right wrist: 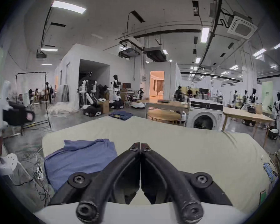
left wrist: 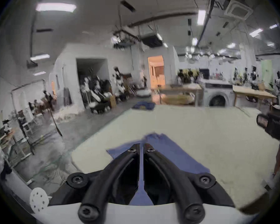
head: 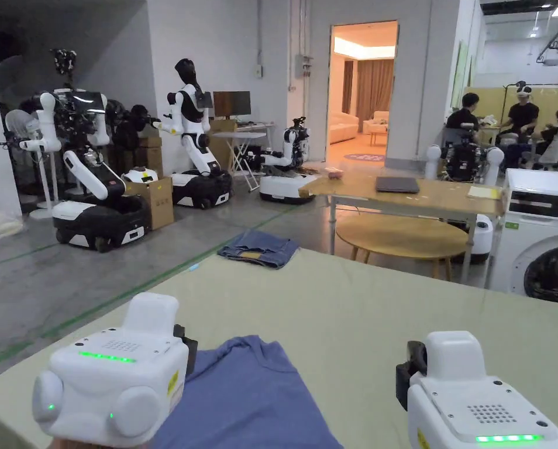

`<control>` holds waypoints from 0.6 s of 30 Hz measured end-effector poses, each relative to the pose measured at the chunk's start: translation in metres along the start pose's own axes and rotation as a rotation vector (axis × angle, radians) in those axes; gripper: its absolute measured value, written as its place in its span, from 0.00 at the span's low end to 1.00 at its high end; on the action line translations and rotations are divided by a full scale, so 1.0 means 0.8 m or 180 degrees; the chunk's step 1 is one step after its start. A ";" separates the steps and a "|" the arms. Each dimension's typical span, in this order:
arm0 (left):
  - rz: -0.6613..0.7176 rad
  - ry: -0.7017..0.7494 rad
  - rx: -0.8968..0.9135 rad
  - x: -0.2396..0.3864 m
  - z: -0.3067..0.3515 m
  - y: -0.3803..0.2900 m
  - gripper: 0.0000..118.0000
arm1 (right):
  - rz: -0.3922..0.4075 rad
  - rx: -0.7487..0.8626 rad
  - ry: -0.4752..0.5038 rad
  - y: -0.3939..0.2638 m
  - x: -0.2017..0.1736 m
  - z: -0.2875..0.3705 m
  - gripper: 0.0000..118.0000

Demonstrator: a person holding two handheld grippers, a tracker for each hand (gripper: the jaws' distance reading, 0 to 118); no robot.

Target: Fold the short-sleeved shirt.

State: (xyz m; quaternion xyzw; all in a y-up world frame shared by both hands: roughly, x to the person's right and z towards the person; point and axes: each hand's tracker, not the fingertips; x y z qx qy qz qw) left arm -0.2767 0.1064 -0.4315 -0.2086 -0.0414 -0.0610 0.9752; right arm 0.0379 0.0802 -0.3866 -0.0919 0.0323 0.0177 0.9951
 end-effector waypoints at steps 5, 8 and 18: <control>0.0390 -0.0628 -0.0695 0.037 -0.141 -0.018 0.53 | 0.0070 -0.0109 -0.0120 -0.017 0.025 -0.019 0.00; 0.0247 -0.0613 -0.1118 0.075 -0.231 -0.034 1.00 | 0.0111 -0.0183 -0.0233 -0.028 0.046 -0.023 0.00; -0.0375 -0.0438 -0.2019 0.164 -0.390 -0.139 0.94 | 0.0070 -0.0406 -0.0554 -0.060 0.110 -0.025 0.00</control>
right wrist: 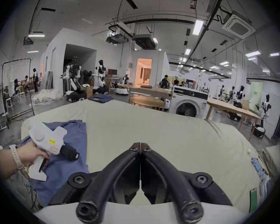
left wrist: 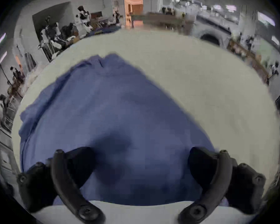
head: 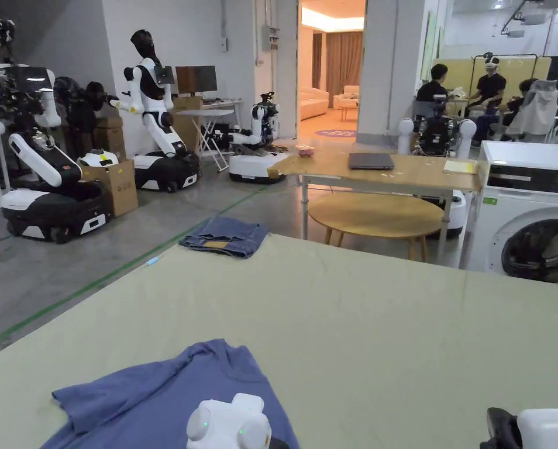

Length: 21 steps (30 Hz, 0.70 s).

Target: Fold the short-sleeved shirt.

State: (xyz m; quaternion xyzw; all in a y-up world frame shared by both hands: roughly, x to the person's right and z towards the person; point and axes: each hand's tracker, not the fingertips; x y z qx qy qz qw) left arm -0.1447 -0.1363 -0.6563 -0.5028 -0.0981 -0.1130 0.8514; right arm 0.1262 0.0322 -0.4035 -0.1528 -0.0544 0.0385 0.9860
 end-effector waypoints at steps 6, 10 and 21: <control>0.0128 -0.0257 0.0311 -0.018 0.039 -0.015 0.39 | -0.0176 -0.0006 -0.0145 -0.007 0.035 0.014 0.00; 0.0193 -0.0260 0.0444 -0.020 0.070 -0.002 0.01 | -0.0333 0.0005 -0.0187 -0.006 0.066 0.032 0.00; -0.0480 -0.1442 0.1636 0.228 0.276 0.055 0.01 | -0.0377 0.0199 -0.0652 -0.006 0.173 0.138 0.00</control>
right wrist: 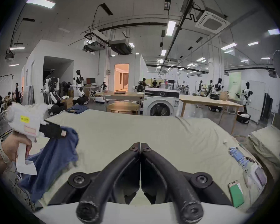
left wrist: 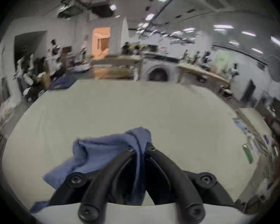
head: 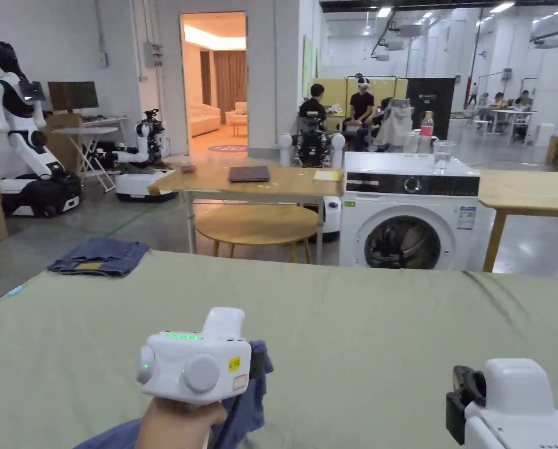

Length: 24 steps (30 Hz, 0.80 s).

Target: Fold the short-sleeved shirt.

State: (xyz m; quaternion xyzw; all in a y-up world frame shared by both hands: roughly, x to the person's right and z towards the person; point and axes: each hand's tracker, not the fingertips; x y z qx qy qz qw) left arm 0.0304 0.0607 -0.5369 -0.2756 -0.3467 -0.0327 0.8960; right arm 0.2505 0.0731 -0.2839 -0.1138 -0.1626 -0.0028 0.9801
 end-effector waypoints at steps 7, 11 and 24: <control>-0.0541 -0.0749 -0.0185 0.221 -0.068 0.018 0.01 | -0.0022 -0.0033 -0.0453 -0.013 0.096 0.046 0.00; -0.0625 -0.0814 -0.0833 0.287 -0.159 -0.048 0.01 | -0.0104 -0.0133 -0.0647 -0.033 0.141 0.062 0.00; -0.0568 -0.0395 0.0072 0.259 -0.069 -0.070 0.89 | -0.0132 -0.0334 -0.0591 -0.055 0.170 0.050 0.00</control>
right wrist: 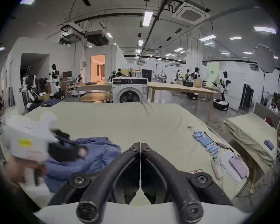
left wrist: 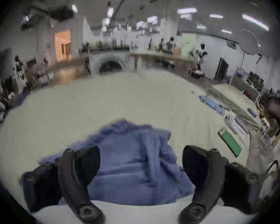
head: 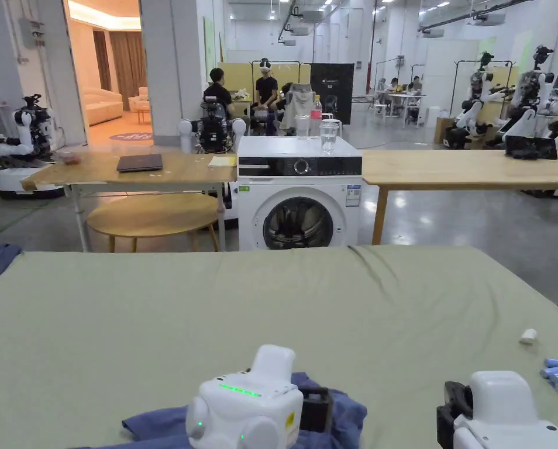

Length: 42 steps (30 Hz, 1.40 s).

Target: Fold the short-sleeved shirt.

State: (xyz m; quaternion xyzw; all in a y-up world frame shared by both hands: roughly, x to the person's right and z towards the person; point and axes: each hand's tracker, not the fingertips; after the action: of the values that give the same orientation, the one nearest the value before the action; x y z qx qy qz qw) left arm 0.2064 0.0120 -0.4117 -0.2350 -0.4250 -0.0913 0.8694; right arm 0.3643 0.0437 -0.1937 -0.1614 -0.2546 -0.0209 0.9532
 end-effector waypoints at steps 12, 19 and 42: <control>-0.0103 0.1372 0.0324 -0.182 0.268 -0.040 0.00 | -0.0024 0.0102 0.0551 0.004 -0.106 0.007 0.00; 0.0489 0.1415 -0.0488 -0.313 0.233 -0.078 0.00 | 0.0036 0.0043 0.0613 -0.002 -0.142 0.002 0.00; 0.0143 0.1340 -0.1268 -0.362 0.056 -0.154 0.00 | -0.0097 -0.1261 0.0437 -0.110 -0.034 -0.127 0.80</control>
State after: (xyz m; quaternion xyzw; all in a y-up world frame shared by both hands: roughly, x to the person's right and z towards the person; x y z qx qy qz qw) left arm -0.0486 -0.0856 -0.5737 -0.3864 -0.2037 -0.2005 0.8770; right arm 0.3788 -0.0734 -0.2642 -0.3400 -0.1824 -0.0959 0.9176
